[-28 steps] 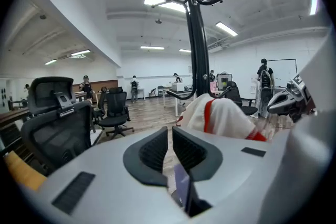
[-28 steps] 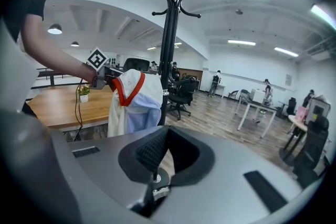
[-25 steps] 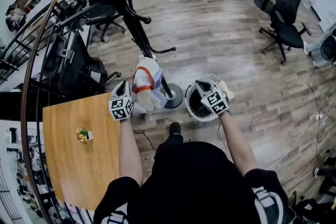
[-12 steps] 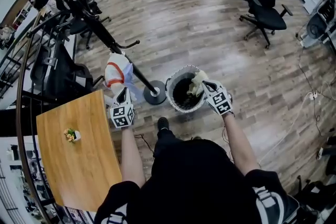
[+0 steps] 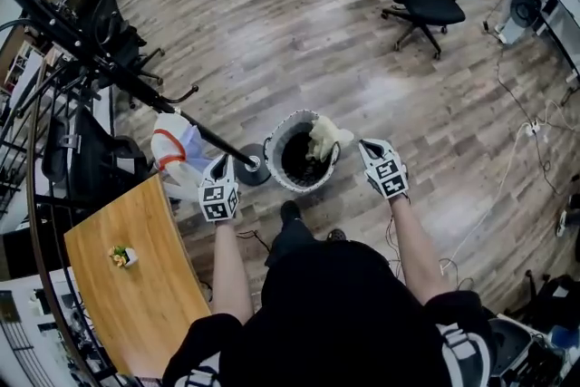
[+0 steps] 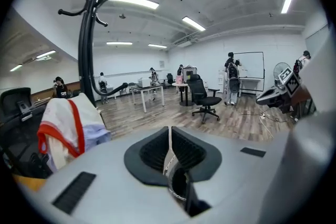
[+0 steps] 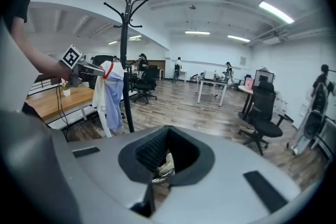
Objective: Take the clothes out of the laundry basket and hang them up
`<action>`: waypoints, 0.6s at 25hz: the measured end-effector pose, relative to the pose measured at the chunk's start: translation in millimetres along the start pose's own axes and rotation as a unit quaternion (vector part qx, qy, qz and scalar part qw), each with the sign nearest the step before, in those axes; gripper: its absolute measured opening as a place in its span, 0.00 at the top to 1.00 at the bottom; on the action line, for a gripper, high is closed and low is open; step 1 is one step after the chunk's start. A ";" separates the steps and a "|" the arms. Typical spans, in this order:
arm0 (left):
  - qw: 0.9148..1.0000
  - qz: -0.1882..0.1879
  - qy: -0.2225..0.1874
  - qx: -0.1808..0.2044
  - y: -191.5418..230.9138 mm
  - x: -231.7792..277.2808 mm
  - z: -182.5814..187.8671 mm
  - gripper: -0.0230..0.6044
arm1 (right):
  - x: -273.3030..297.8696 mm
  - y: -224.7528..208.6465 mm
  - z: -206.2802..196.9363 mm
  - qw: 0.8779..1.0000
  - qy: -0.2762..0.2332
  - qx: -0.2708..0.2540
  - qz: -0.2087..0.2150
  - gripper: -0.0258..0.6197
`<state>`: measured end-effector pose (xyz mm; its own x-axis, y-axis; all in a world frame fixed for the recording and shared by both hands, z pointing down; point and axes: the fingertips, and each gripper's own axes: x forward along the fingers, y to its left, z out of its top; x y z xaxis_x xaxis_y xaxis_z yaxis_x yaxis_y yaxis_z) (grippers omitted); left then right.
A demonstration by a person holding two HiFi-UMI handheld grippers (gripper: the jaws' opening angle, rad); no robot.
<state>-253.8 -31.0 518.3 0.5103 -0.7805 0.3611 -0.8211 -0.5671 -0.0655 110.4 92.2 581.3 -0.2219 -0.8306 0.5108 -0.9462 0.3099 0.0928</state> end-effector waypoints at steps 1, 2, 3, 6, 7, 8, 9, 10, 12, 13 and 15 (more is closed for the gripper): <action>1.000 -0.011 0.004 0.004 -6.1 7.0 0.0 0.91 | -1.2 -3.6 -4.9 1.000 0.002 0.006 -0.005 0.95; 1.000 -0.020 0.009 0.008 -11.4 13.7 -0.7 0.91 | -1.7 -6.4 -9.5 1.000 0.005 0.011 -0.010 0.95; 0.999 -0.029 0.013 0.011 -16.3 20.5 -1.8 0.91 | -2.0 -9.1 -13.9 1.000 0.007 0.017 -0.014 0.95; 0.998 -0.053 0.024 0.016 -29.3 44.4 -3.8 0.91 | -1.9 -19.9 -25.4 0.999 0.016 0.031 -0.025 0.95; 0.998 -0.059 0.027 0.016 -32.9 54.1 -3.7 0.91 | -1.0 -24.6 -28.8 0.999 0.020 0.035 -0.028 0.95; 0.997 -0.066 0.029 0.014 -36.7 64.8 -4.2 0.91 | 0.4 -29.9 -32.6 0.998 0.025 0.039 -0.031 0.95; 0.997 -0.072 0.032 0.012 -40.5 76.3 -5.3 0.91 | 2.3 -35.6 -36.7 0.998 0.031 0.042 -0.034 0.95; 0.996 -0.078 0.035 0.008 -44.3 88.0 -7.0 0.91 | 4.8 -41.2 -40.5 0.998 0.038 0.045 -0.037 0.95; 0.995 -0.091 0.040 0.002 -51.0 110.2 -11.4 0.91 | 11.3 -51.9 -45.7 0.997 0.050 0.048 -0.042 0.95; 0.994 -0.099 0.044 -0.001 -54.3 120.7 -13.6 0.91 | 15.1 -58.0 -47.3 0.996 0.056 0.048 -0.045 0.95; 0.992 -0.116 0.052 0.000 -60.0 142.6 -16.6 0.91 | 24.6 -72.8 -48.1 0.995 0.066 0.047 -0.053 0.95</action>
<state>-136.0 -103.9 589.2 0.6556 -0.5980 0.4610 -0.6852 -0.7277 0.0303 185.1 71.5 628.3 -0.0930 -0.7857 0.6115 -0.9820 0.1739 0.0741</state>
